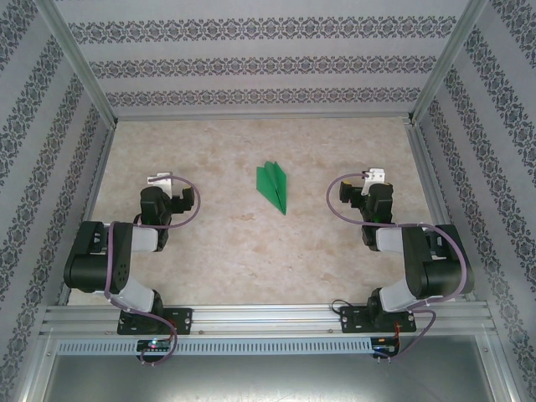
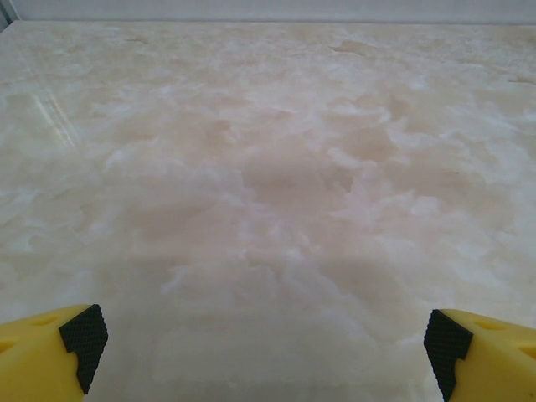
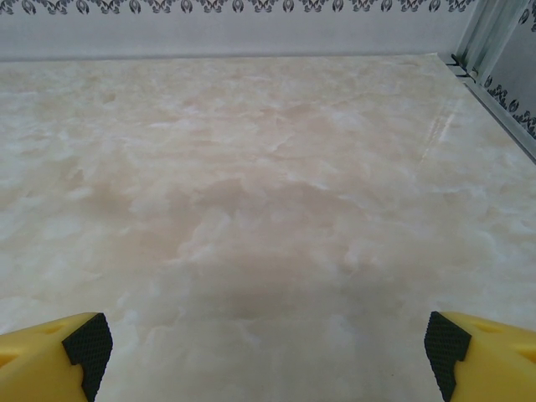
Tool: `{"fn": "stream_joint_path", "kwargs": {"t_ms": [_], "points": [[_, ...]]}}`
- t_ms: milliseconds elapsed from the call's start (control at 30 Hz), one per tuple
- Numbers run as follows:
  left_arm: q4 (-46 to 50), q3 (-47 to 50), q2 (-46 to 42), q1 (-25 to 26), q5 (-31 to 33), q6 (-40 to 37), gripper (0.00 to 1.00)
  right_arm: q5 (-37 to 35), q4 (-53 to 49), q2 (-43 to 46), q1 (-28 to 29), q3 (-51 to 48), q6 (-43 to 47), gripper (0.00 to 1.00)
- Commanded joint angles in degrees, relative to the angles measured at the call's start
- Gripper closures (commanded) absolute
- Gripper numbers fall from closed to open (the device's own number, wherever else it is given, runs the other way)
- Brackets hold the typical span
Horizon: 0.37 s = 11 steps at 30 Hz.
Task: Fold a paper plane with a square sheet of paper (pick it up from the middle)
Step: Reset both arms
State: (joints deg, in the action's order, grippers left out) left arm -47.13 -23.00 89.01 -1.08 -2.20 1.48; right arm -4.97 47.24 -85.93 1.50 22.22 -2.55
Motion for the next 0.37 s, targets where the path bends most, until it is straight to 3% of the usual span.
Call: {"fn": "stream_joint_path", "kwargs": {"t_ms": [0,267,333], "points": [[0.5,-1.1,0.5,0.6,-0.7,-1.5,0.00,1.3,2.4,-0.2,0.0,0.3,0.9,0.02],[0.7,-1.3,0.6,0.6,-0.7,-1.5,0.00,1.2,2.9,0.0,0.0,-0.1,0.9,0.02],[0.6,-1.2,0.5,0.6,-0.7,-1.5,0.00,7.9,5.9,0.2,-0.1,-1.6,2.9,0.02]]}}
